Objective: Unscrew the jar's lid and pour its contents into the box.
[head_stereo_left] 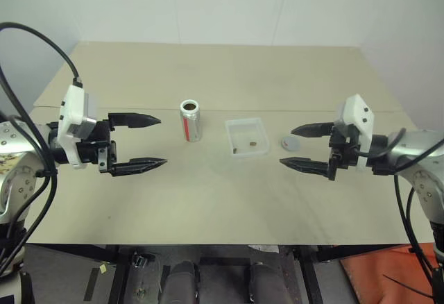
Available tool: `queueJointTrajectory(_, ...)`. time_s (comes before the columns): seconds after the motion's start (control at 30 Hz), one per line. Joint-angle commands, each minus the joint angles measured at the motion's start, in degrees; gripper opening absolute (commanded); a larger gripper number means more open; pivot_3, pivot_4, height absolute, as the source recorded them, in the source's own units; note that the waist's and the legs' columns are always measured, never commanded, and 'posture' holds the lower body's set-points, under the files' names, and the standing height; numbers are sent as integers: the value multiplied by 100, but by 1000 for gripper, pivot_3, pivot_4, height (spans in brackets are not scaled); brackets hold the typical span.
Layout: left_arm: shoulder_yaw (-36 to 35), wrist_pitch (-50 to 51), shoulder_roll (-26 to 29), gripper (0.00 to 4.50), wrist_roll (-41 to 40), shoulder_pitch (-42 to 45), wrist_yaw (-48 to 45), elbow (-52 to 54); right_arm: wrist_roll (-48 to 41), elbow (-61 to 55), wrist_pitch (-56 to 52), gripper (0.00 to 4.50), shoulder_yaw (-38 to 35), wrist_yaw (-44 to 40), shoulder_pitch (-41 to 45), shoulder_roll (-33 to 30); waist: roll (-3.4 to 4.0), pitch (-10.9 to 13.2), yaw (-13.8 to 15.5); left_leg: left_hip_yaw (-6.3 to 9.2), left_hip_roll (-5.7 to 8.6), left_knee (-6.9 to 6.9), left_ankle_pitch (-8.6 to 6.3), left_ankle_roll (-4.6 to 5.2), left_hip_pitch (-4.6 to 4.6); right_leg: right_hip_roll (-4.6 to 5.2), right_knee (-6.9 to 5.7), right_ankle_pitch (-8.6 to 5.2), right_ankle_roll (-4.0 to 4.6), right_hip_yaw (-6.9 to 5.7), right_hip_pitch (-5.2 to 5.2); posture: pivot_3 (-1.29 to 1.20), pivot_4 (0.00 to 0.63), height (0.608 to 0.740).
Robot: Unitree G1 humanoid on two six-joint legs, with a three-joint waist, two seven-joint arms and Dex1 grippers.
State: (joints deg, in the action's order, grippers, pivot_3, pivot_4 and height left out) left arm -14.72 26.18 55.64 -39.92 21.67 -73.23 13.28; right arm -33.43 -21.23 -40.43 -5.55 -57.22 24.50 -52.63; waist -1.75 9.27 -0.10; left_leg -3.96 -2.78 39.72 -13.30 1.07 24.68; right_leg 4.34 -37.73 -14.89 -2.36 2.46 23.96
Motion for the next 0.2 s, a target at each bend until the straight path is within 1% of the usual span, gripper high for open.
queueJointTrajectory(0.03,-77,-50,-15,4484,-87,30,-13,141,-47,-173,85,4500,-253,21,34,-103,0,0,0,0,0,0,0,0,0,0,0,0,0,0,0,0,150,740)
queueJointTrajectory(0.2,-131,-49,-33,4484,-104,-127,3,228,-43,-114,125,4500,-214,-23,128,-91,0,0,-3,-1,0,0,0,0,0,0,0,0,0,1,1,0,150,740)
